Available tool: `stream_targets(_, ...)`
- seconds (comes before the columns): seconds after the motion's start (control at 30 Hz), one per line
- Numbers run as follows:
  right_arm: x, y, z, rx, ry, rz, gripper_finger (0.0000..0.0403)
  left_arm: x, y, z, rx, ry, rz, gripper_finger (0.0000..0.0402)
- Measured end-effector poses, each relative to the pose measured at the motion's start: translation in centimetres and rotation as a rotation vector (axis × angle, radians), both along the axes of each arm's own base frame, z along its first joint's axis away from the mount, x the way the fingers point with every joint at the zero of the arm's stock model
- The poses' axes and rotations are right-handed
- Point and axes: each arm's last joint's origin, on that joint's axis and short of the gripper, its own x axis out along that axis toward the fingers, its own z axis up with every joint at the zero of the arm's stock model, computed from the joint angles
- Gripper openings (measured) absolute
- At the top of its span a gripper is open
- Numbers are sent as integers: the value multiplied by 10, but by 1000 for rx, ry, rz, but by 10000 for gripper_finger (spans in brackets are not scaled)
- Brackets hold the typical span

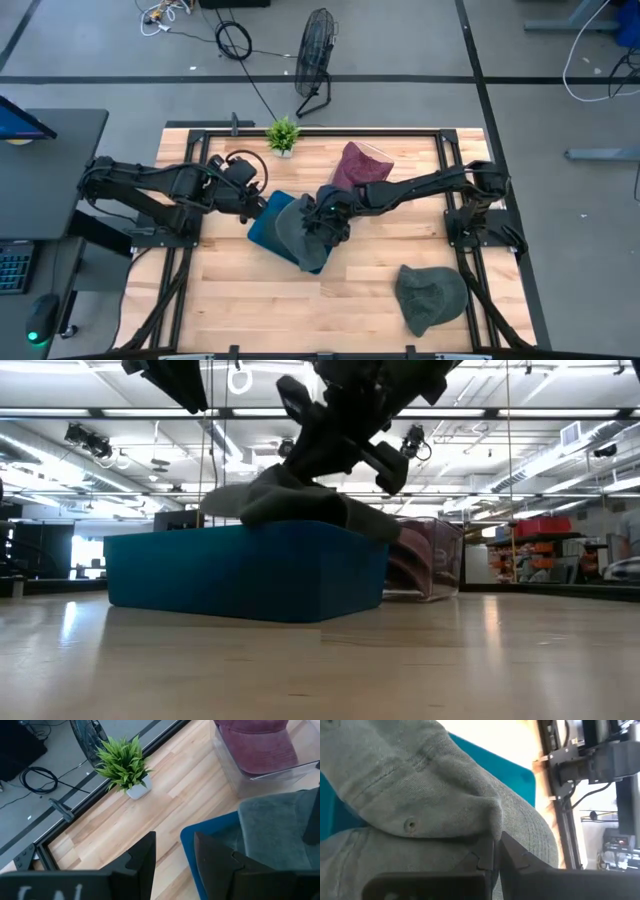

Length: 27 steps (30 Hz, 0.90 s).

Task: Pick & Place hat
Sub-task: Put the left gray cap into the blue bin

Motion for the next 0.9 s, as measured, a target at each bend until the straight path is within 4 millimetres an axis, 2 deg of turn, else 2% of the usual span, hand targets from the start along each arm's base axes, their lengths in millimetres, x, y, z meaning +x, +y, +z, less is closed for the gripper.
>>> stream_targets(0.33,9,-6,-13,-72,-18,-68,39,0,0,0,-1,0,0,137)
stream_targets(0.47,14,-6,-11,-18,-69,-103,63,0,0,0,-1,0,0,138)
stream_targets(0.73,10,-4,-16,45,4,-164,117,0,0,0,-1,-1,0,138)
stream_targets(0.9,6,7,-11,76,10,-225,135,0,0,0,-1,-1,1,138)
